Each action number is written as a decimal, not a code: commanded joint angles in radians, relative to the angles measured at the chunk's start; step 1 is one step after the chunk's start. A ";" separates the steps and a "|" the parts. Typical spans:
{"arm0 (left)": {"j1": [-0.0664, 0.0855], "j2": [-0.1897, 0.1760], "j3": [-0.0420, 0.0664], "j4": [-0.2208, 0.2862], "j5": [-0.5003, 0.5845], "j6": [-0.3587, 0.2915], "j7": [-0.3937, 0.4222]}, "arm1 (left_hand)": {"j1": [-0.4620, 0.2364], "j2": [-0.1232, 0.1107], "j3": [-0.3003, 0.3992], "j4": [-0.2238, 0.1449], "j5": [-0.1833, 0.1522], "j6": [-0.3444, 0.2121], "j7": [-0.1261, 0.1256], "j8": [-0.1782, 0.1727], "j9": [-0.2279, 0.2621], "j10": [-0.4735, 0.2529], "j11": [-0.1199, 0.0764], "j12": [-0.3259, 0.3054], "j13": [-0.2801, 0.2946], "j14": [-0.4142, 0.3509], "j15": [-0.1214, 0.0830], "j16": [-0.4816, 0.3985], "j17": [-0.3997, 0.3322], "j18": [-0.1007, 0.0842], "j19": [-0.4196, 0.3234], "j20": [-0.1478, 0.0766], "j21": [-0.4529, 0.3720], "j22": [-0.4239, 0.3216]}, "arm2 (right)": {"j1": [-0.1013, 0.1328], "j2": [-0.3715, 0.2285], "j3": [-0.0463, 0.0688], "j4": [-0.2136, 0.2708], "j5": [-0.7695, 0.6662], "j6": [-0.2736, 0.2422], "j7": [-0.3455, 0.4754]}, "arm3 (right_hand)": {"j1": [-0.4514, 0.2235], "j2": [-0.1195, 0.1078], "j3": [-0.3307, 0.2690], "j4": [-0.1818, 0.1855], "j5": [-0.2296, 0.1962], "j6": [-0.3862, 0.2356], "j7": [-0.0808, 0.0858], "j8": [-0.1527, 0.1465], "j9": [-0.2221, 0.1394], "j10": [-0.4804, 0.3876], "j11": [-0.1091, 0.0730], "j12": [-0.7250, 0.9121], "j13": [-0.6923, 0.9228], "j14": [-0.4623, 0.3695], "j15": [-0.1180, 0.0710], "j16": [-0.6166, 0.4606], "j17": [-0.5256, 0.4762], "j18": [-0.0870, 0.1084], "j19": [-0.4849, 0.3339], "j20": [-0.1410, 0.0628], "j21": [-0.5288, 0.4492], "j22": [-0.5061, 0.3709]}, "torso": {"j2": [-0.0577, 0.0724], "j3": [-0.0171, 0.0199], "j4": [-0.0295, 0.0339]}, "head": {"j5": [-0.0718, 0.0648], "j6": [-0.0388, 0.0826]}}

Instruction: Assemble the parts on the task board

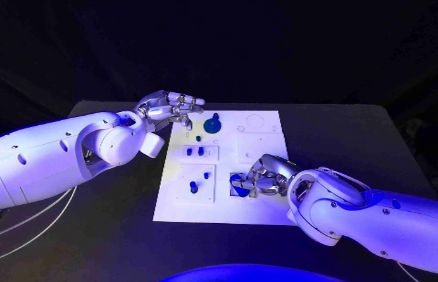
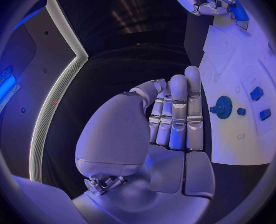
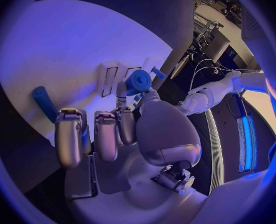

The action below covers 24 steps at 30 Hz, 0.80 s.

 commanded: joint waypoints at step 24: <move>0.000 -0.006 0.000 0.005 0.001 0.019 -0.001 | -0.010 0.001 0.008 -0.002 0.000 -0.010 -0.002 0.007 -0.002 -0.010 -0.002 0.007 -0.001 -0.006 0.000 -0.005 -0.002 0.007 -0.002 0.003 -0.004 -0.001 | -0.009 -0.064 0.000 0.056 -0.071 0.008 0.042 | 0.042 0.003 -0.005 -0.069 -0.057 -0.021 -0.005 0.025 0.059 0.010 -0.004 -0.003 0.106 0.100 -0.010 0.012 0.242 -0.017 0.085 -0.008 0.016 0.220 | -0.001 -0.0009 -0.0012 | -0.001 0.001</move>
